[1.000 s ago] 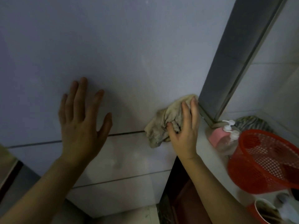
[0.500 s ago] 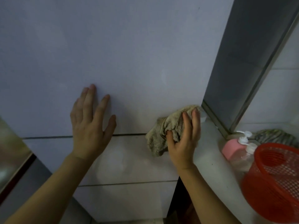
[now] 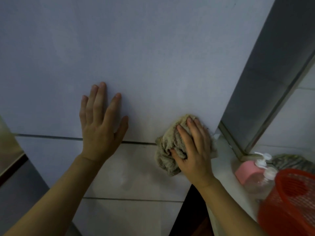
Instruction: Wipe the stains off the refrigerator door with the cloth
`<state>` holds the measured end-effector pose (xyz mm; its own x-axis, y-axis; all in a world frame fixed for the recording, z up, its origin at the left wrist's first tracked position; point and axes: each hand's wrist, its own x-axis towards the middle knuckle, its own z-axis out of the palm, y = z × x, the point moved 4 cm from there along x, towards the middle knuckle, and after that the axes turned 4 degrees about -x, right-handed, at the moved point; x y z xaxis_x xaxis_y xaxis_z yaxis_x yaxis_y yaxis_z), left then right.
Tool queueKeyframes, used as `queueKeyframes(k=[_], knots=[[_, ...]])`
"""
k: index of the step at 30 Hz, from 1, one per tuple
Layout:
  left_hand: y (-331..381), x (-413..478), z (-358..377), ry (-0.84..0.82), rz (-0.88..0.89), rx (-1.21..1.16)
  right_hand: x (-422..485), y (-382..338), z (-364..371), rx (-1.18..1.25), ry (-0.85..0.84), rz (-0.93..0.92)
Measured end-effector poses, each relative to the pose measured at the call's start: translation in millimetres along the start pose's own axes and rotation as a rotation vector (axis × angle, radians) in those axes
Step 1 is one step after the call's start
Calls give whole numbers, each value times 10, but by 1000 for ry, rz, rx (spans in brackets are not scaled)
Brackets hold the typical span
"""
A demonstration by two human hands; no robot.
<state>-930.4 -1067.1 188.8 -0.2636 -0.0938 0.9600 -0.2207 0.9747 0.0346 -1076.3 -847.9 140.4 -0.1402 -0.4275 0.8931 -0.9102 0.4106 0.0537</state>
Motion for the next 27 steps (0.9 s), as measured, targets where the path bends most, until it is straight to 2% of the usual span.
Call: queueKeyframes(k=[5, 9, 14, 20, 22, 27], knots=[[-12, 21, -29, -23, 13, -2, 269, 161, -172, -60, -8, -155], [-17, 0, -21, -33, 7, 10, 373, 129, -199, -50, 11, -171], [-3, 6, -11, -19, -4, 21, 209, -221, 96, -45, -95, -405], [-6, 7, -23, -50, -4, 36, -7, -699, 506, 41, -226, -573], [-5, 9, -29, -60, -4, 43, -6, -624, 448, 64, -218, -544], [37, 16, -72, -78, -19, 57, -22, -83, 50, 16, -107, -296]])
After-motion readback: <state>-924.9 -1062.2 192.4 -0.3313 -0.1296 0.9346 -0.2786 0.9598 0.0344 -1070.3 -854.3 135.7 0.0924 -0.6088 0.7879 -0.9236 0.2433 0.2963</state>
